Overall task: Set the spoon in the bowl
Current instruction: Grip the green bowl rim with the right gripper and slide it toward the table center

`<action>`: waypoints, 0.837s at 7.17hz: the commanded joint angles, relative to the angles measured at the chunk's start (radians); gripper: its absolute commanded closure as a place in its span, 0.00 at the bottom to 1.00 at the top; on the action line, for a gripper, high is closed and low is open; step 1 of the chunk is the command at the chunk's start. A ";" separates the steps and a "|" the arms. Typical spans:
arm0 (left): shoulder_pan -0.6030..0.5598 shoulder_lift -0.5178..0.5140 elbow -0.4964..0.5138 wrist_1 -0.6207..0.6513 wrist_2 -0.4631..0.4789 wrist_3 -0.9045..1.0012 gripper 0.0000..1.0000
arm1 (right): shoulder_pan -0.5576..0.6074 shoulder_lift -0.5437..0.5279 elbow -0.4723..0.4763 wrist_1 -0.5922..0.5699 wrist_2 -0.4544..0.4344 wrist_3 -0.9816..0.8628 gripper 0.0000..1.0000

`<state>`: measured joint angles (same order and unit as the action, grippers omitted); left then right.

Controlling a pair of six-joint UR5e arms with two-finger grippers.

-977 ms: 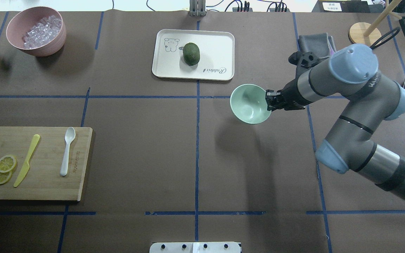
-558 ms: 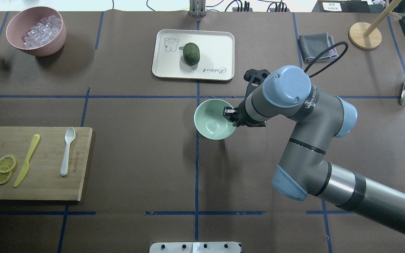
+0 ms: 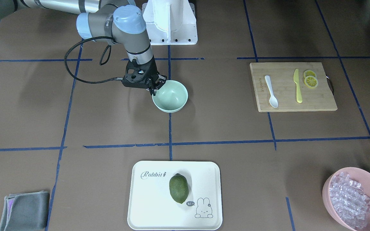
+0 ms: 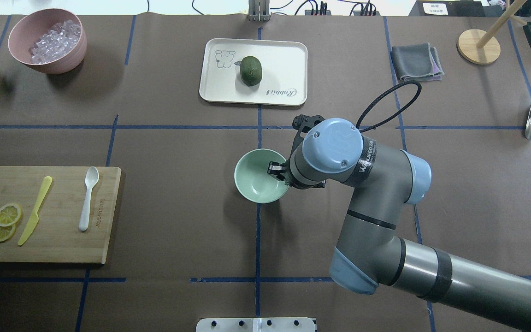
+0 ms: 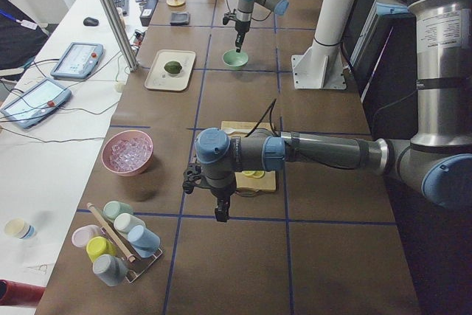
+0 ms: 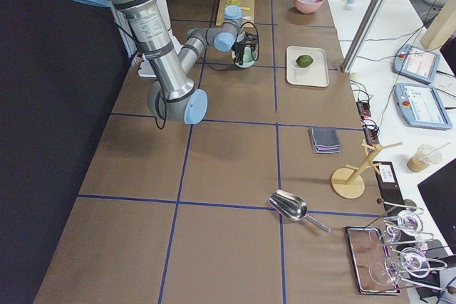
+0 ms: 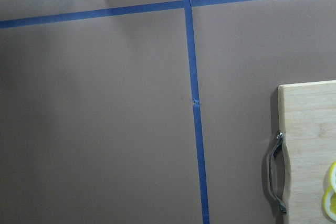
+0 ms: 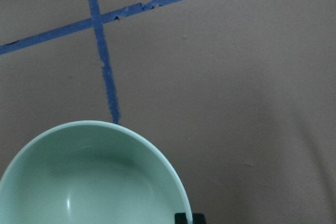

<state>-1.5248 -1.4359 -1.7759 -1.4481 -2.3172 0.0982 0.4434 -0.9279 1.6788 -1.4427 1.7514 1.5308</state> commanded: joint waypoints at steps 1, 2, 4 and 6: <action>0.000 -0.001 0.001 0.000 -0.001 0.000 0.00 | -0.009 0.029 -0.037 -0.001 -0.015 0.006 1.00; 0.000 -0.001 0.001 0.000 -0.001 0.000 0.00 | -0.009 0.026 -0.037 -0.001 -0.013 0.005 0.98; 0.000 -0.001 0.000 0.000 -0.001 0.000 0.00 | -0.008 0.026 -0.030 -0.002 -0.015 0.006 0.01; 0.002 -0.001 0.001 0.000 0.001 0.000 0.00 | 0.027 0.024 -0.008 -0.007 0.009 -0.006 0.00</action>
<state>-1.5245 -1.4373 -1.7752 -1.4481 -2.3175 0.0982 0.4463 -0.9022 1.6551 -1.4464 1.7436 1.5329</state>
